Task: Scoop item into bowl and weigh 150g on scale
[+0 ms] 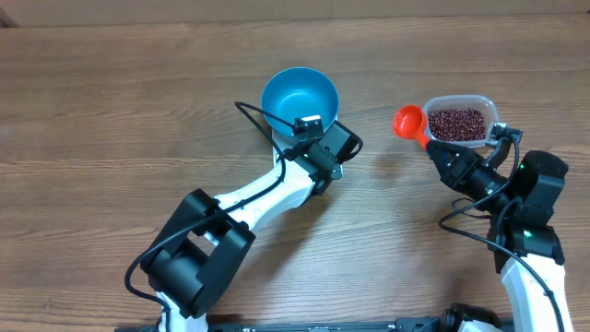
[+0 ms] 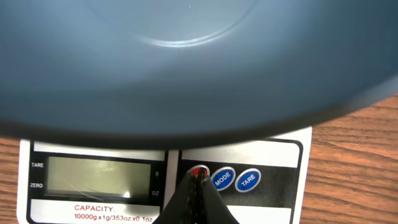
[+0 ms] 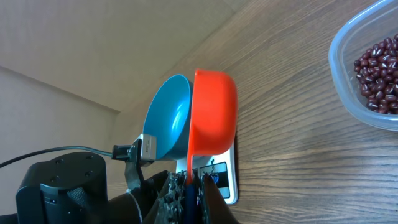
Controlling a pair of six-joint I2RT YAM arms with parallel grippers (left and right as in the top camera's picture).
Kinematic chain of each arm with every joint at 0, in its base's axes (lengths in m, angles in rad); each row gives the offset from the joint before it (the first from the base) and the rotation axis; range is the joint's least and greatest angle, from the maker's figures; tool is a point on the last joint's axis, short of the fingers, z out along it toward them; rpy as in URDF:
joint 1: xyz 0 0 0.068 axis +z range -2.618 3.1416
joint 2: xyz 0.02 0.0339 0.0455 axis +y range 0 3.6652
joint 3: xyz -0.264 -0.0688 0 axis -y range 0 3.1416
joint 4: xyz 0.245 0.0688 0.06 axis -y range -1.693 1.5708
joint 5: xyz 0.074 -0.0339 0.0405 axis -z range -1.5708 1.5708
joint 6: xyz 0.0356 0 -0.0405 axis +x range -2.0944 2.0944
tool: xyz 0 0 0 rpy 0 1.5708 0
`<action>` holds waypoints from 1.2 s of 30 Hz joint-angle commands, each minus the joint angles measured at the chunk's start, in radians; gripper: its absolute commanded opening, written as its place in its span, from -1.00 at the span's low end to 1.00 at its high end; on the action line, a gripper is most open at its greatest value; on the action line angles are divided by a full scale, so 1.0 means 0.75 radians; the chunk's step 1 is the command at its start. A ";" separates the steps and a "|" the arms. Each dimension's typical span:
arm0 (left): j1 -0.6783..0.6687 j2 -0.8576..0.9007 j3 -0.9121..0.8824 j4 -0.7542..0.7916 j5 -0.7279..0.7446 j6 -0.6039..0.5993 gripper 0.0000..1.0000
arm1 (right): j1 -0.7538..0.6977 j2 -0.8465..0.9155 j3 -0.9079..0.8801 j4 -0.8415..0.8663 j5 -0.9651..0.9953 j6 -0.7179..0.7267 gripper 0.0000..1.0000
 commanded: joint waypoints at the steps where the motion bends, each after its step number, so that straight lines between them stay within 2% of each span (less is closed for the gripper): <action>1: 0.007 0.024 0.002 0.012 -0.023 -0.014 -0.92 | -0.004 -0.017 0.038 0.007 0.007 -0.017 -0.92; 36: 0.010 0.131 0.003 0.027 -0.029 -0.007 -0.92 | -0.004 -0.017 0.038 0.003 0.007 -0.016 -0.93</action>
